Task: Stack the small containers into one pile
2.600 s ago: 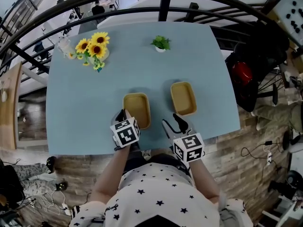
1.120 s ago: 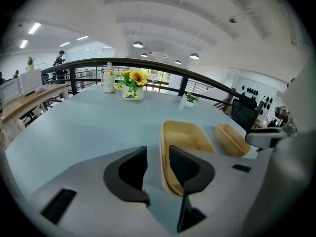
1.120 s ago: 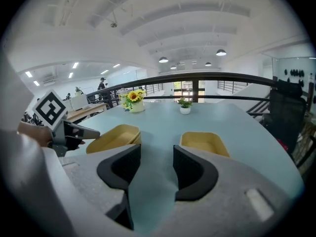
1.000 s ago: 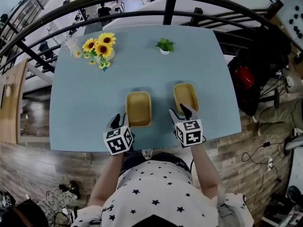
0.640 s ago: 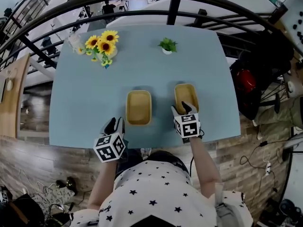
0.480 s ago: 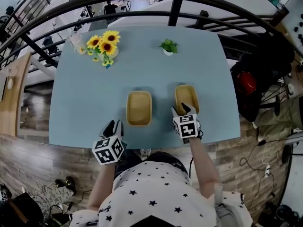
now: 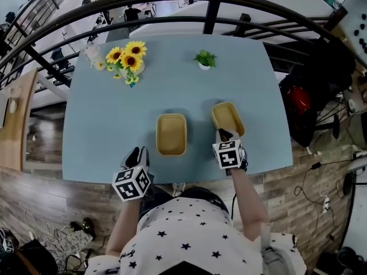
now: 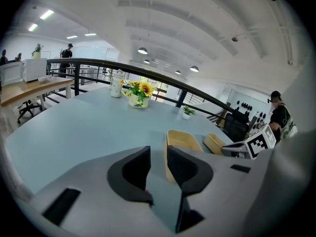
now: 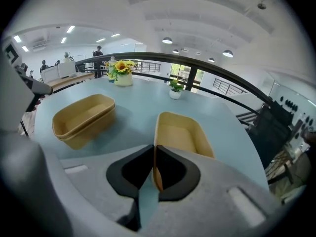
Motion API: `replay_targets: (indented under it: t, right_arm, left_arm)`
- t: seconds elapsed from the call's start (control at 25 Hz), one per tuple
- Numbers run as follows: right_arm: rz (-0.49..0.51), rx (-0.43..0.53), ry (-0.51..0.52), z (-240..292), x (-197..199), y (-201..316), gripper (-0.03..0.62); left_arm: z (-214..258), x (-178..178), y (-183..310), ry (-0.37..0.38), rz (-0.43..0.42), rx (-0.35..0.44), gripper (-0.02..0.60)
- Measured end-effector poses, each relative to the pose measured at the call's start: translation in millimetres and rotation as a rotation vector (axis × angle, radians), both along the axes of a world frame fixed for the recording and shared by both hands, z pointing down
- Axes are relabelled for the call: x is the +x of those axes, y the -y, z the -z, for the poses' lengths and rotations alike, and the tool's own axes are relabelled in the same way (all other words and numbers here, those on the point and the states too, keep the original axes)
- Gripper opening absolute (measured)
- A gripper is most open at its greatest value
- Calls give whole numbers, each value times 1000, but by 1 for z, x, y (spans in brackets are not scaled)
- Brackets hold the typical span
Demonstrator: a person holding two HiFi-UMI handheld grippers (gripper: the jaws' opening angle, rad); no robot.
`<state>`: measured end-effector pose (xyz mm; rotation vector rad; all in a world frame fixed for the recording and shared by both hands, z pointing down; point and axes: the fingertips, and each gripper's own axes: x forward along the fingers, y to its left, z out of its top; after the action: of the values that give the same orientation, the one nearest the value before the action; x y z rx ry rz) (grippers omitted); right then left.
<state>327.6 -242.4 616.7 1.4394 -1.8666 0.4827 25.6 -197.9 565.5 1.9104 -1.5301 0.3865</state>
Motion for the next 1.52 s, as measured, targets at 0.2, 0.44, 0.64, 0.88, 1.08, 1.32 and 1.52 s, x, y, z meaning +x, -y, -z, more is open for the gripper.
replay_targets:
  t: [0.2, 0.44, 0.64, 0.88, 1.08, 1.32, 1.52]
  right_arm:
    - [-22, 46, 14, 22, -11, -1, 28]
    - [-57, 82, 25, 41, -36, -9, 28]
    - [-93, 114, 39, 62, -58, -15, 28]
    - [-121, 151, 65, 90, -91, -24, 28]
    - [-130, 165, 62, 97, -117, -29, 28]
    - [-151, 167, 75, 110, -152, -35, 28]
    - [-169, 164, 74, 109, -174, -36, 28]
  left_arm:
    - [0, -9, 6, -7, -18, -2, 97]
    - [4, -25, 16, -2, -69, 4, 91]
    - [13, -42, 23, 11, -121, 15, 91]
    - [23, -64, 30, 20, -161, 27, 91]
    - [25, -79, 39, 20, -191, 30, 91]
    - [25, -98, 45, 19, -230, 20, 91]
    - [22, -110, 53, 15, -266, 17, 91]
